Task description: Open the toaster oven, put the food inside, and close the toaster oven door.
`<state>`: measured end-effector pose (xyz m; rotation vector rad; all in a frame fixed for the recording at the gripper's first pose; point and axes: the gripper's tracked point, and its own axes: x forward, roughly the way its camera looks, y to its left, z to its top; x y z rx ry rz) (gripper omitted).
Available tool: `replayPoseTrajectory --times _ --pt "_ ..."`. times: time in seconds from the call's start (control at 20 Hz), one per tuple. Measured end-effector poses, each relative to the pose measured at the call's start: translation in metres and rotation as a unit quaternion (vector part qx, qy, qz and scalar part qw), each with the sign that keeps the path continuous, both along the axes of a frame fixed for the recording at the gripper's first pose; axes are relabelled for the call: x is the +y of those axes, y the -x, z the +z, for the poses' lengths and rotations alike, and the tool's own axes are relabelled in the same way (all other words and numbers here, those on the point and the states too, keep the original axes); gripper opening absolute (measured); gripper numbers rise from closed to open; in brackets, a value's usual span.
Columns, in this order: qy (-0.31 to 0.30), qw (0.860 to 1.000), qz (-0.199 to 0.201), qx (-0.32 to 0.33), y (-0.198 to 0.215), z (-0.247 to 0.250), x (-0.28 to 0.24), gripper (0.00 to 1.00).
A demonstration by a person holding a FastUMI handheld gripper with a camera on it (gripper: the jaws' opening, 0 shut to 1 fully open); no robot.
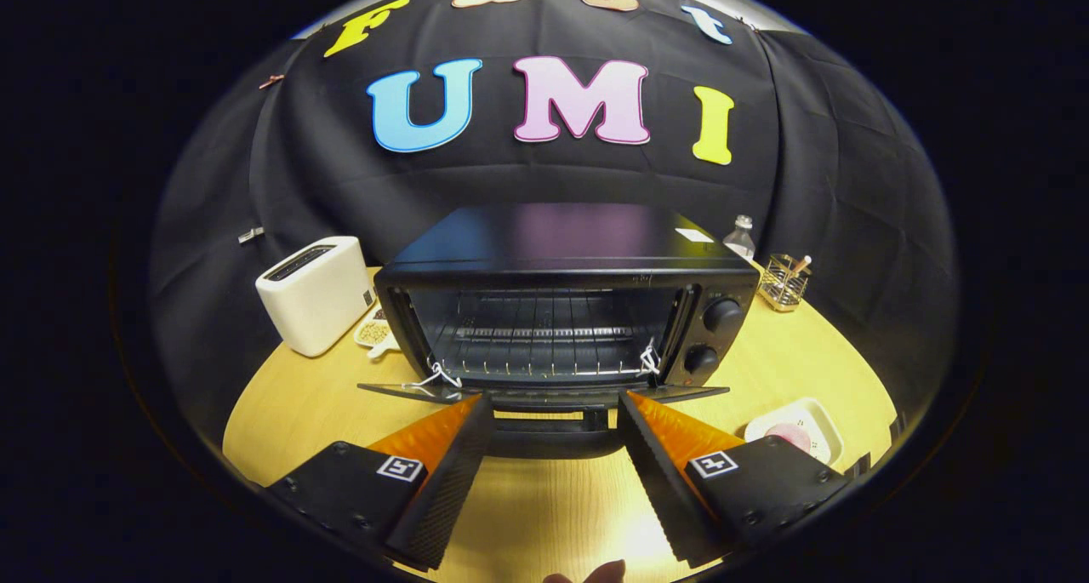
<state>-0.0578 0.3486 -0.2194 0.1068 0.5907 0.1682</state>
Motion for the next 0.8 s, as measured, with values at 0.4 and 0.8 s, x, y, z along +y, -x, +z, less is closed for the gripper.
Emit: replayPoseTrajectory --times 0.4,0.8 --pt "0.015 0.997 0.015 0.08 0.04 -0.043 -0.001 0.97" --pt "0.026 0.986 0.056 0.154 0.074 -0.082 -0.002 0.97"
